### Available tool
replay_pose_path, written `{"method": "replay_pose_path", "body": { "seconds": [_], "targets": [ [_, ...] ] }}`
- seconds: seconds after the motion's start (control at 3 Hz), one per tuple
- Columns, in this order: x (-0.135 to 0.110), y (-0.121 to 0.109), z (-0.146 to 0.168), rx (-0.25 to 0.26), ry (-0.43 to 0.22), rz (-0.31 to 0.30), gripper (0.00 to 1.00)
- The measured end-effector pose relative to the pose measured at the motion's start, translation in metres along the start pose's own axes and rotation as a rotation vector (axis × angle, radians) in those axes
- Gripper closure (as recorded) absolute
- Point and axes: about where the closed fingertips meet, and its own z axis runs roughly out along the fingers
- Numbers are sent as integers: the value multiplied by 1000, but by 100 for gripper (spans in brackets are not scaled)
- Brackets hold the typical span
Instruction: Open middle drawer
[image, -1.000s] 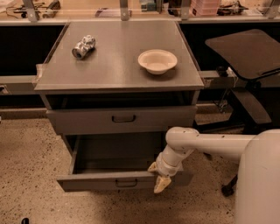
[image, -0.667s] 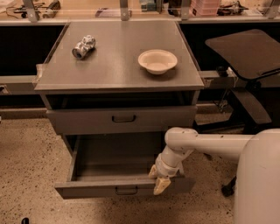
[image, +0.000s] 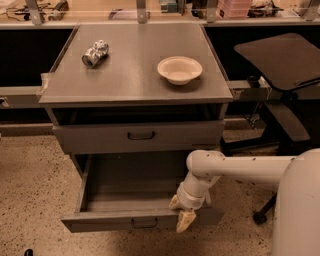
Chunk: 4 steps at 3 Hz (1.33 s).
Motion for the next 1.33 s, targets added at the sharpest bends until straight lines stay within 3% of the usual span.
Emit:
{"method": "replay_pose_path", "body": {
  "seconds": [0.33, 0.67, 1.0, 1.33],
  "targets": [
    [-7, 22, 1, -5, 4, -6, 43],
    [-9, 25, 0, -2, 3, -9, 35],
    [-20, 33, -38, 142, -50, -68, 12],
    [-25, 42, -83, 309, -109, -118, 0]
  ]
}}
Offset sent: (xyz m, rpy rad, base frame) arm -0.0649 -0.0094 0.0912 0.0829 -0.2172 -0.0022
